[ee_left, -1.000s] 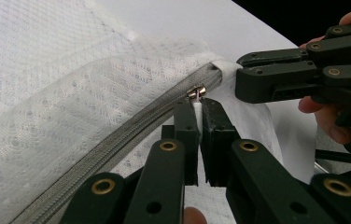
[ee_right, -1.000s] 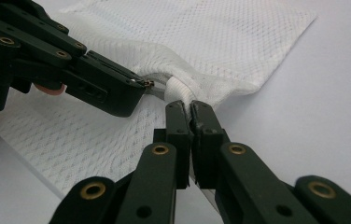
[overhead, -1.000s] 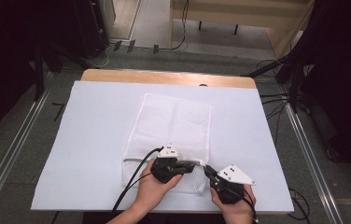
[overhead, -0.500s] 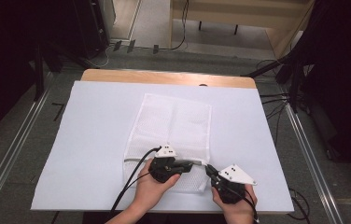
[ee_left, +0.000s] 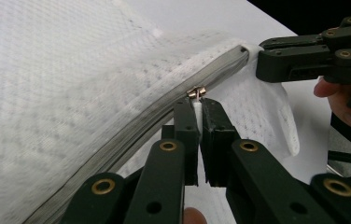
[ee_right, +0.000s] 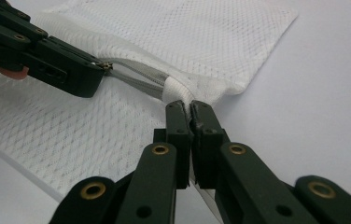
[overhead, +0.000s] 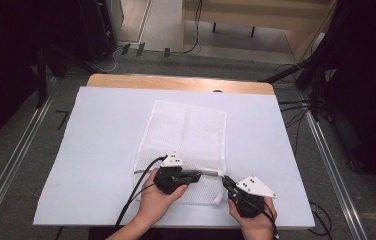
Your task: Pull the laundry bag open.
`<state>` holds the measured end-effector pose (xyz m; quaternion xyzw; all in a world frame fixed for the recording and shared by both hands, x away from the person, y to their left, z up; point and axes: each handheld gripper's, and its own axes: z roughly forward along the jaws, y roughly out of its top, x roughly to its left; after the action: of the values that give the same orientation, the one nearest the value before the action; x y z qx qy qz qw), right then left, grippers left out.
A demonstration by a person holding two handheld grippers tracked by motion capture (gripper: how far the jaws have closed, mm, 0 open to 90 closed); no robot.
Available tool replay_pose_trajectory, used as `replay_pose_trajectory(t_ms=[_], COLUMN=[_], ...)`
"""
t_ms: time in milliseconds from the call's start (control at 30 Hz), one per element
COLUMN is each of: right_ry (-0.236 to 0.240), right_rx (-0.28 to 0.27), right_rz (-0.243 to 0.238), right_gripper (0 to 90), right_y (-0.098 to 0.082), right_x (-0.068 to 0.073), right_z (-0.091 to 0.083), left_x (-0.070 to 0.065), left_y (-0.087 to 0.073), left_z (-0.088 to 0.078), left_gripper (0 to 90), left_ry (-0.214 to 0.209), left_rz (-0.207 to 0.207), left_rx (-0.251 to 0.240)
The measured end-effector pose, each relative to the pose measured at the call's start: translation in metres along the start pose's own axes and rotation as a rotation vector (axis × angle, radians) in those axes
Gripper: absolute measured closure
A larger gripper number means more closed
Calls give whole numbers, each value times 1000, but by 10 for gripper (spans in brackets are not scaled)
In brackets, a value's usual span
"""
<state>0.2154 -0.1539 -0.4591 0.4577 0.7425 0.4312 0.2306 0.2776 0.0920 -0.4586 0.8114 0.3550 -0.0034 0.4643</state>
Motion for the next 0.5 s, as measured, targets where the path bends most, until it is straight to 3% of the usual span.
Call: replay_pose_trajectory(t_ms=[233, 500], right_ry=[-7, -14], right_rx=[0, 0], right_rz=[1, 6], right_gripper=[887, 887], right_y=[0, 0], right_x=[-3, -3], right_z=[-1, -1], left_x=[7, 17], left_y=[-3, -7], left_z=[-7, -22], left_gripper=[865, 865], left_ry=[9, 32], left_rz=[-13, -2], left_rx=[4, 25])
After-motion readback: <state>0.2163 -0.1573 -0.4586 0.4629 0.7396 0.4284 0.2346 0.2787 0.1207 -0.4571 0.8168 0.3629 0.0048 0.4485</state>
